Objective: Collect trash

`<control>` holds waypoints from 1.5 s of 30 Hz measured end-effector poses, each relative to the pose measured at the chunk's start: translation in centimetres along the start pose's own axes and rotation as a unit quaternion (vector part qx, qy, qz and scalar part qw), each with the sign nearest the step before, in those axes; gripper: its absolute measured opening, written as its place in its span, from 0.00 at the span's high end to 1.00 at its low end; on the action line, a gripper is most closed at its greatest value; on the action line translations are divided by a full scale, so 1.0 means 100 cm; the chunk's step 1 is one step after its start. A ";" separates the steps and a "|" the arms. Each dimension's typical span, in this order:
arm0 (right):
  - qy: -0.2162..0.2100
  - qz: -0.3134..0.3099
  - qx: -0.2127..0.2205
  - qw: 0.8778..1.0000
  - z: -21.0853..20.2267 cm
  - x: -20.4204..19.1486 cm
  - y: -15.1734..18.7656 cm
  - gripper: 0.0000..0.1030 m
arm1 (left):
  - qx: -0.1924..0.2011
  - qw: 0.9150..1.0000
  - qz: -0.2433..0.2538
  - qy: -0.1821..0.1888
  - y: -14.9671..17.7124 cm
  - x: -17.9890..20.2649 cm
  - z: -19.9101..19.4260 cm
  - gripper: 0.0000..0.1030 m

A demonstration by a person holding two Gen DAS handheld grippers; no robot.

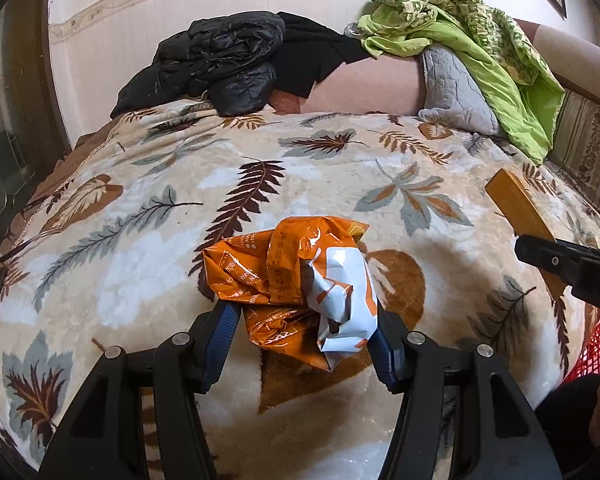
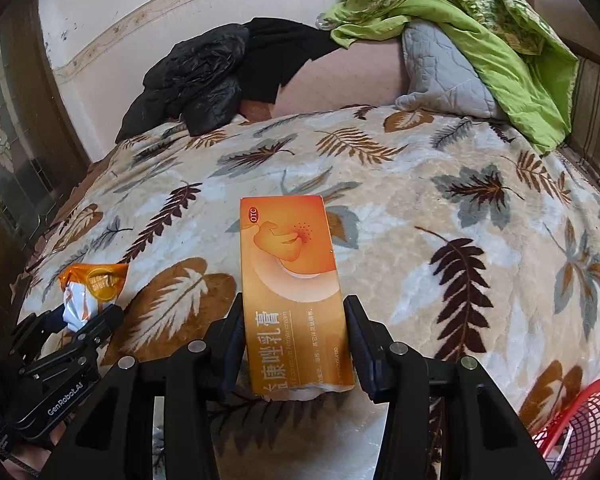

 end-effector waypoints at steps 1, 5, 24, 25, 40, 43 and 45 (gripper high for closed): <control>-0.001 0.001 -0.002 1.000 0.001 0.000 0.000 0.51 | -0.001 1.000 -0.001 0.001 0.000 0.000 0.001 0.43; -0.006 0.007 -0.005 1.000 0.003 0.000 0.000 0.51 | -0.002 1.000 -0.003 0.005 -0.001 -0.001 0.004 0.43; -0.028 0.010 0.007 1.000 -0.025 -0.008 0.015 0.51 | 0.006 1.000 0.018 0.007 0.001 0.015 -0.006 0.43; -0.029 0.013 0.007 0.999 -0.028 -0.007 0.017 0.51 | 0.008 1.000 0.020 0.008 0.001 0.017 -0.008 0.43; -0.027 0.064 0.016 0.997 -0.076 0.039 0.030 0.51 | 0.014 0.996 0.069 0.048 -0.003 0.075 -0.038 0.43; -0.024 0.079 0.019 0.996 -0.086 0.053 0.031 0.51 | 0.014 0.995 0.082 0.057 -0.005 0.090 -0.042 0.43; -0.020 0.090 0.022 0.996 -0.093 0.063 0.032 0.51 | 0.016 0.993 0.095 0.063 -0.007 0.103 -0.044 0.43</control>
Point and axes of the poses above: each gripper's, at about its wrist camera, not at the fingertips, and z roughly the way its jaws point, x to its right, y to its underside, the point moved 8 cm from there along z, roughly the way its jaws point, and after that the axes turned 8 degrees about y, right-handed, at the moved point
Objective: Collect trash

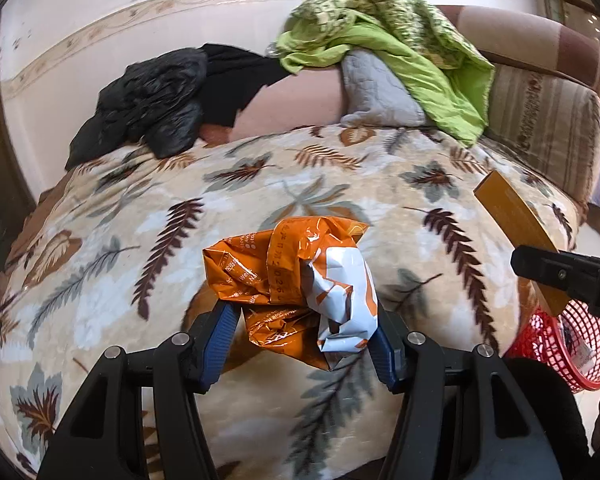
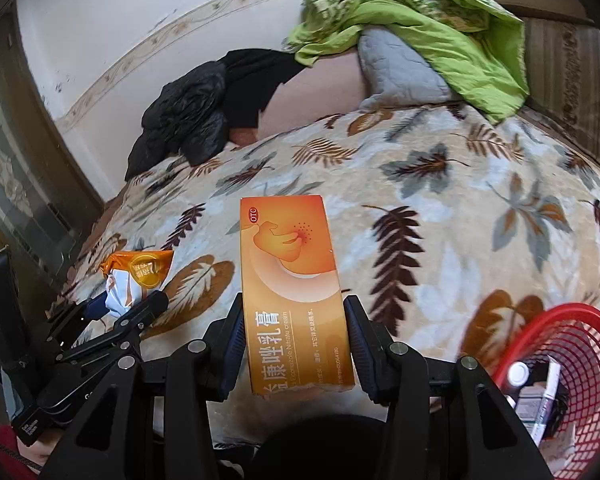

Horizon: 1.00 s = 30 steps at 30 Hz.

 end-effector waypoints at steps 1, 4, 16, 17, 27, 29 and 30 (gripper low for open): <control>0.002 0.005 0.002 1.000 -0.004 0.006 0.000 0.51 | 0.000 1.000 0.005 0.003 -0.001 0.006 0.000 0.43; 0.011 0.017 0.005 1.000 -0.015 0.022 0.002 0.51 | -0.001 1.000 0.016 0.015 -0.006 0.020 0.001 0.43; 0.082 0.091 0.003 0.992 -0.052 0.112 0.019 0.51 | 0.002 0.995 0.068 0.078 -0.032 0.089 0.007 0.43; 0.090 0.098 0.004 0.991 -0.057 0.120 0.020 0.51 | 0.001 0.994 0.071 0.088 -0.034 0.097 0.007 0.43; 0.151 0.151 0.009 0.977 -0.099 0.188 0.037 0.50 | -0.017 0.974 0.120 0.194 -0.046 0.182 0.003 0.43; 0.160 0.166 0.009 0.973 -0.106 0.202 0.041 0.50 | -0.031 0.966 0.124 0.223 -0.046 0.201 0.004 0.43; 0.163 0.170 0.008 0.972 -0.108 0.205 0.042 0.50 | -0.043 0.961 0.126 0.242 -0.044 0.212 0.005 0.43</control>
Point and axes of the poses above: each gripper's, at about its wrist camera, not at the fingertips, and z roughly the way its jaws point, x to its right, y to its underside, the point moved 8 cm from there along z, roughly the way its jaws point, and after that the axes turned 8 degrees about y, right-handed, at the moved point
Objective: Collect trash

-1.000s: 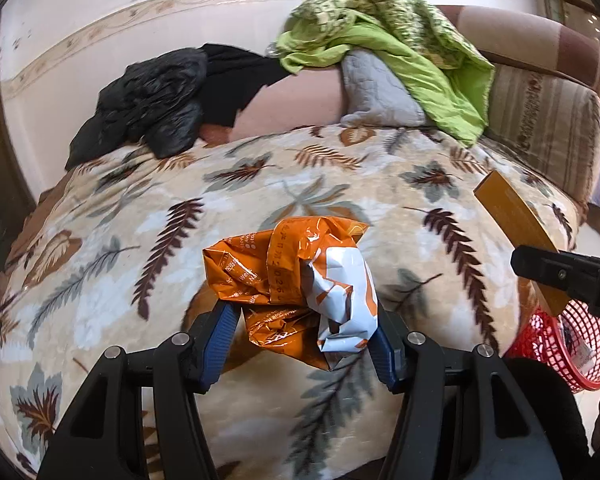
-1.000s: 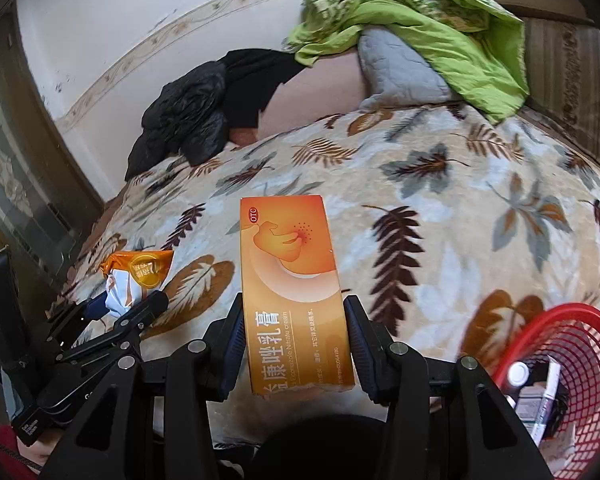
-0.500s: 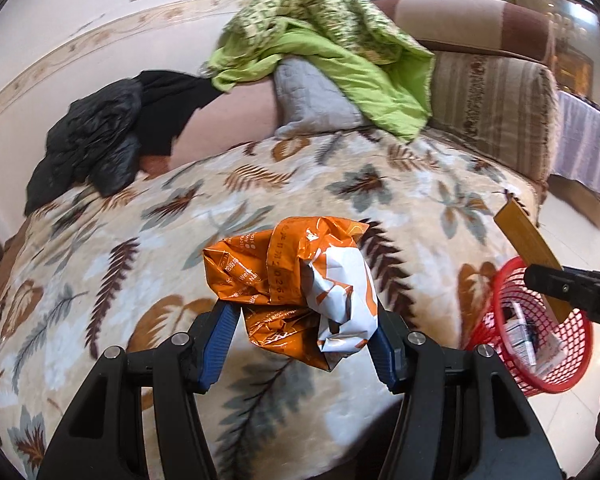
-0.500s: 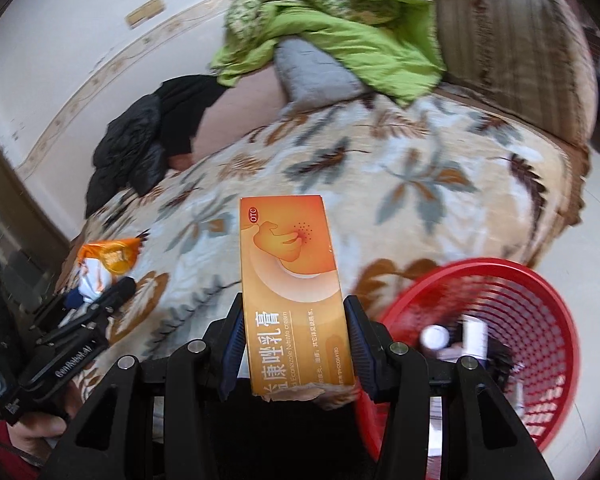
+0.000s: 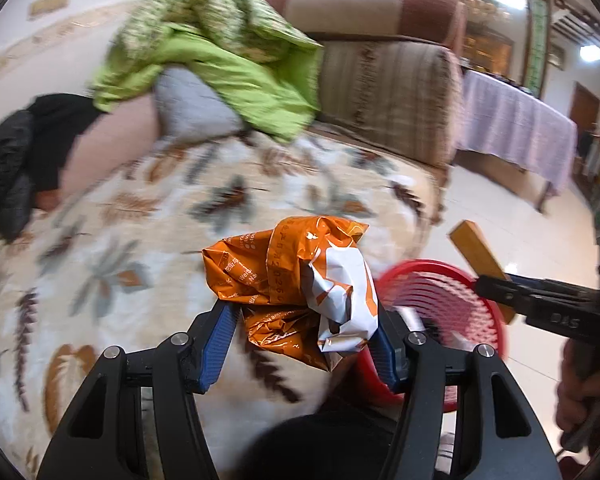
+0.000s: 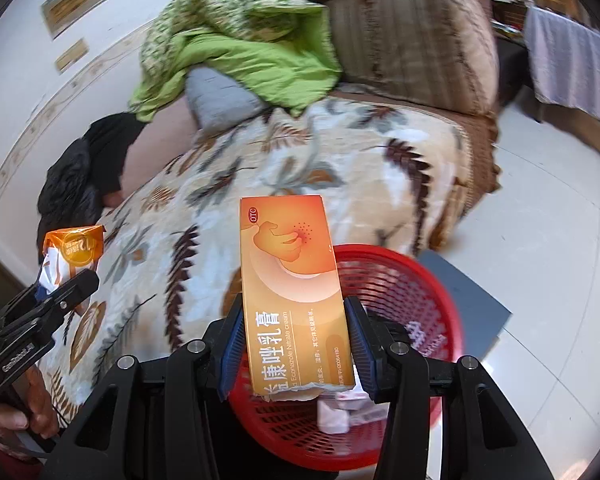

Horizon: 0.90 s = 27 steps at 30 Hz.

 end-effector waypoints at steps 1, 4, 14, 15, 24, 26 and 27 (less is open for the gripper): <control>0.003 0.006 0.000 1.000 -0.001 0.006 -0.001 0.50 | -0.008 1.000 0.000 0.018 -0.001 0.008 0.005 0.42; 0.012 0.019 0.003 1.000 -0.006 0.020 -0.002 0.50 | -0.030 0.998 0.000 0.055 -0.001 0.028 0.018 0.42; 0.019 0.058 -0.006 0.998 0.001 0.045 0.003 0.51 | -0.086 0.989 0.008 0.116 0.008 0.080 0.067 0.39; 0.020 0.058 -0.005 0.998 0.000 0.046 0.003 0.51 | -0.090 0.989 0.004 0.120 0.010 0.081 0.068 0.37; 0.045 0.046 0.013 0.998 -0.011 0.044 -0.001 0.49 | -0.077 0.989 -0.014 0.122 0.010 0.069 0.057 0.29; 0.060 0.040 0.019 0.997 -0.013 0.039 -0.001 0.37 | -0.066 0.992 -0.014 0.110 0.010 0.062 0.049 0.26; 0.069 0.036 0.023 0.997 -0.015 0.035 0.000 0.35 | -0.061 0.993 -0.015 0.105 0.009 0.058 0.045 0.24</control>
Point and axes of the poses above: each gripper's, at about its wrist camera, not at the fingertips, and z roughly the way its jaws point, x to its right, y to its underside, the point moved 8 cm from there along z, roughly the way its jaws point, and after that the axes turned 8 degrees about y, right-handed, at the moved point
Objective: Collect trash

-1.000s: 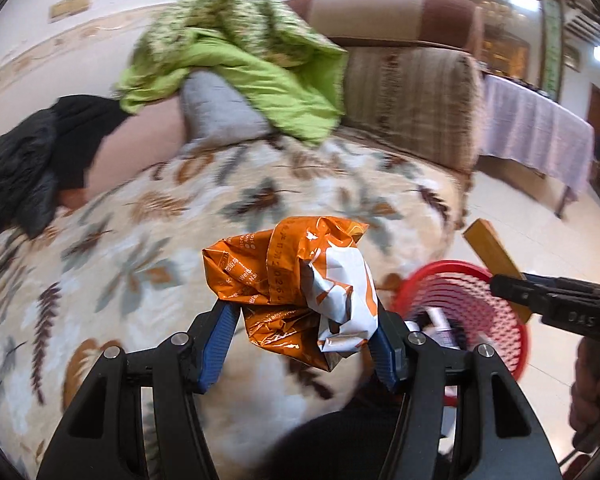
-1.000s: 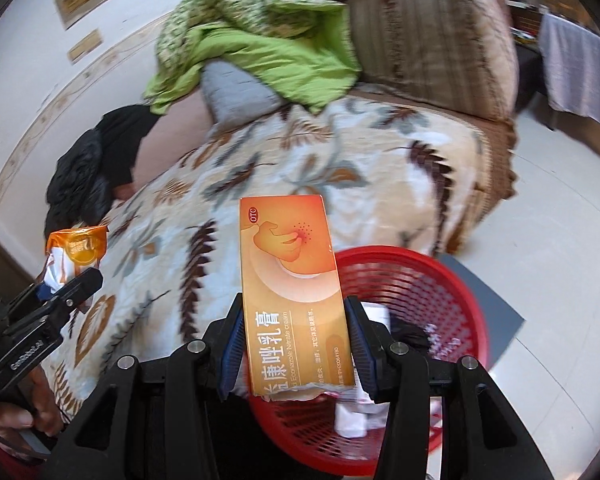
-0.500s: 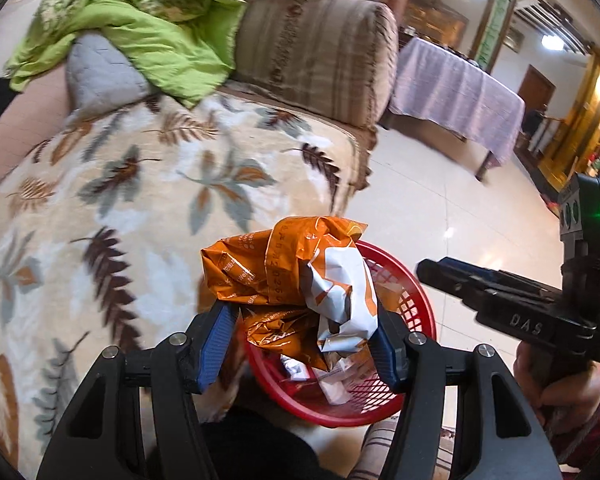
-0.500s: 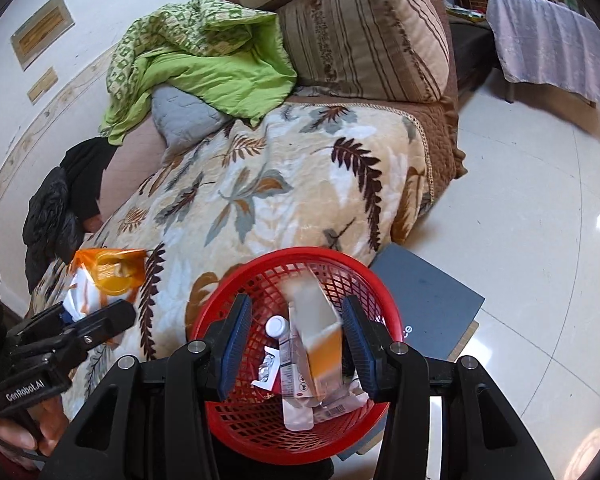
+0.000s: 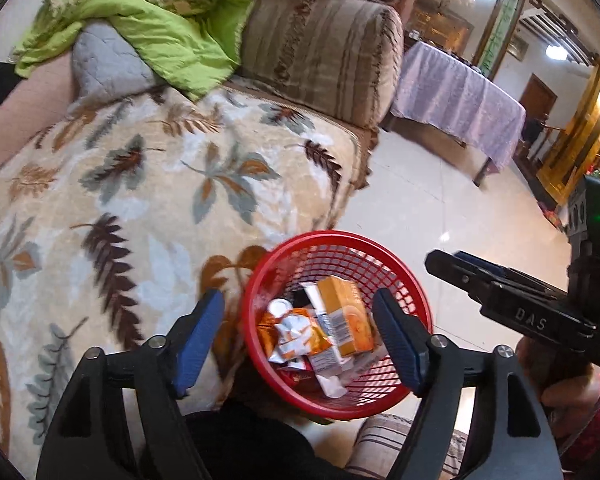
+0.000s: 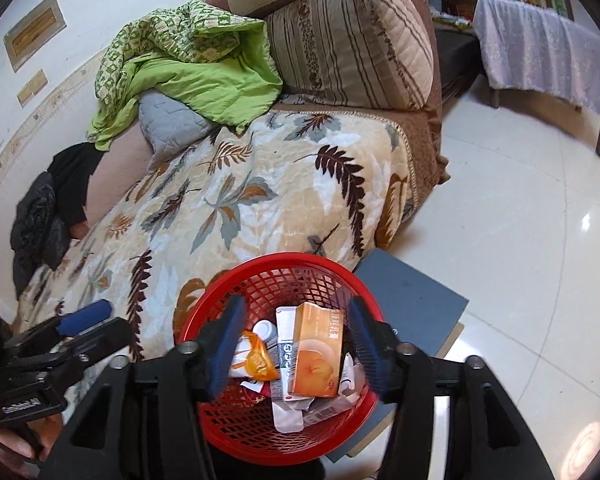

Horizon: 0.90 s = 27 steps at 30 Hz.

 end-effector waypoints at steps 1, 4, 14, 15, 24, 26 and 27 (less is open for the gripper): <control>0.015 -0.006 0.006 1.000 -0.002 -0.003 0.001 0.31 | 0.008 1.000 -0.001 -0.007 0.001 -0.003 -0.006 0.23; 0.051 -0.024 0.019 0.998 -0.007 -0.013 0.006 0.23 | 0.032 0.999 -0.003 -0.035 0.004 -0.017 -0.027 0.19; 0.138 -0.031 0.070 0.987 -0.030 -0.039 0.019 0.00 | 0.091 0.989 0.001 -0.119 0.026 -0.052 -0.090 0.11; 0.149 -0.024 0.083 0.985 -0.036 -0.041 0.020 0.00 | 0.094 0.988 0.003 -0.126 0.029 -0.055 -0.096 0.10; 0.158 -0.012 0.077 0.984 -0.054 -0.057 0.035 0.00 | 0.113 0.972 0.023 -0.204 0.047 -0.058 -0.127 0.04; 0.163 -0.019 0.078 0.983 -0.056 -0.059 0.038 0.00 | 0.111 0.969 0.033 -0.219 0.050 -0.057 -0.129 0.04; 0.163 -0.020 0.081 0.983 -0.057 -0.059 0.038 0.00 | 0.111 0.967 0.037 -0.225 0.053 -0.057 -0.130 0.04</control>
Point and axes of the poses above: each gripper's, at about its wrist camera, not at the fingertips, and z roughly the way its jaws point, x to its right, y to its underside, the point moved 8 cm from there along z, roughly the way its jaws point, and after that the axes turned 8 degrees about y, right-handed, at the moved point
